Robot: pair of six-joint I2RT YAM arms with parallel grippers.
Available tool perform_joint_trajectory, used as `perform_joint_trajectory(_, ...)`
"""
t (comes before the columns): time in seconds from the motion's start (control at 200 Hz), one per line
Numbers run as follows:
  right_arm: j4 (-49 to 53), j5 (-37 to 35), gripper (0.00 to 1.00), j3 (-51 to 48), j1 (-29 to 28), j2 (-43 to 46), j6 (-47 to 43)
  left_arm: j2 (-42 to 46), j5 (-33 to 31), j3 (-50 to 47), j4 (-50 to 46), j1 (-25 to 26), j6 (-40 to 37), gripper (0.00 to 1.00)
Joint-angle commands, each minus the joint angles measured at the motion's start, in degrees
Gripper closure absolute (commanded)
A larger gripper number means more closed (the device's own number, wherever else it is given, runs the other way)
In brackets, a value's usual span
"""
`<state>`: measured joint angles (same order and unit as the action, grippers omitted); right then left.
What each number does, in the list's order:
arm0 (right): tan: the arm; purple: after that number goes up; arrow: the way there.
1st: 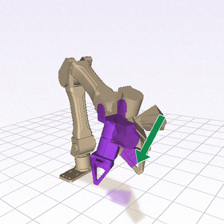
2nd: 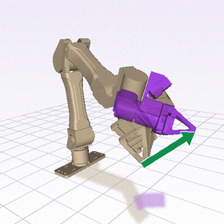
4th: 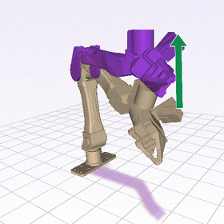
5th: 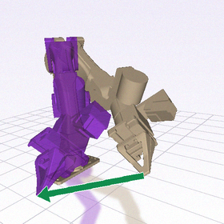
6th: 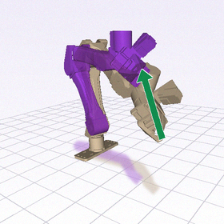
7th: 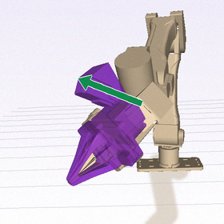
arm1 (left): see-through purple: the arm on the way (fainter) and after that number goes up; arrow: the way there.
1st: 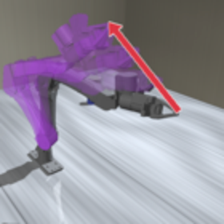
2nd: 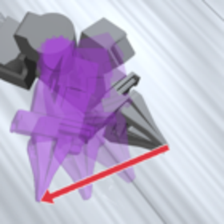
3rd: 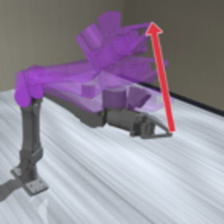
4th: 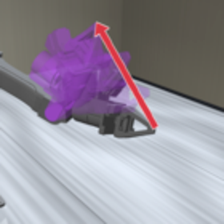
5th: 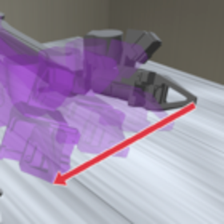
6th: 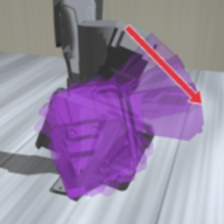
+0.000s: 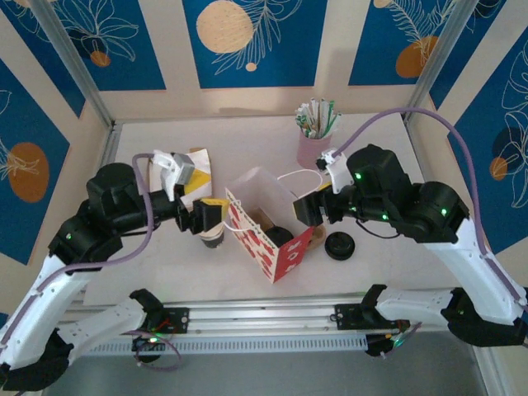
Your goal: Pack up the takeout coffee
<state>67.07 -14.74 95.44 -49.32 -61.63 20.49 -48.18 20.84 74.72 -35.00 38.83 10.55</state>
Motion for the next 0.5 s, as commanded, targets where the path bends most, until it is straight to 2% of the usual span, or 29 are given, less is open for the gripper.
perform_joint_trajectory(0.0, -2.3, -2.6, 0.17, -1.6, 1.4, 2.8, 1.4, 2.2, -3.7, -0.6, -0.2, 0.6, 0.7, 0.06)
perform_joint_trajectory(0.145, -3.4, -4.4, 0.13, -4.1, 4.3, 6.2, 2.2, 4.1, -8.9, -2.2, -0.9, 0.6, 1.0, 0.05)
perform_joint_trajectory(0.295, -4.6, -5.5, 0.00, -7.7, 8.4, 9.8, 2.4, 5.8, -14.7, -4.7, -1.3, 0.6, 1.9, 0.04)
perform_joint_trajectory(0.495, -4.7, -4.5, 0.01, -11.5, 14.2, 11.6, 2.5, 7.2, -21.4, -7.9, -1.4, 0.6, 3.6, 0.03)
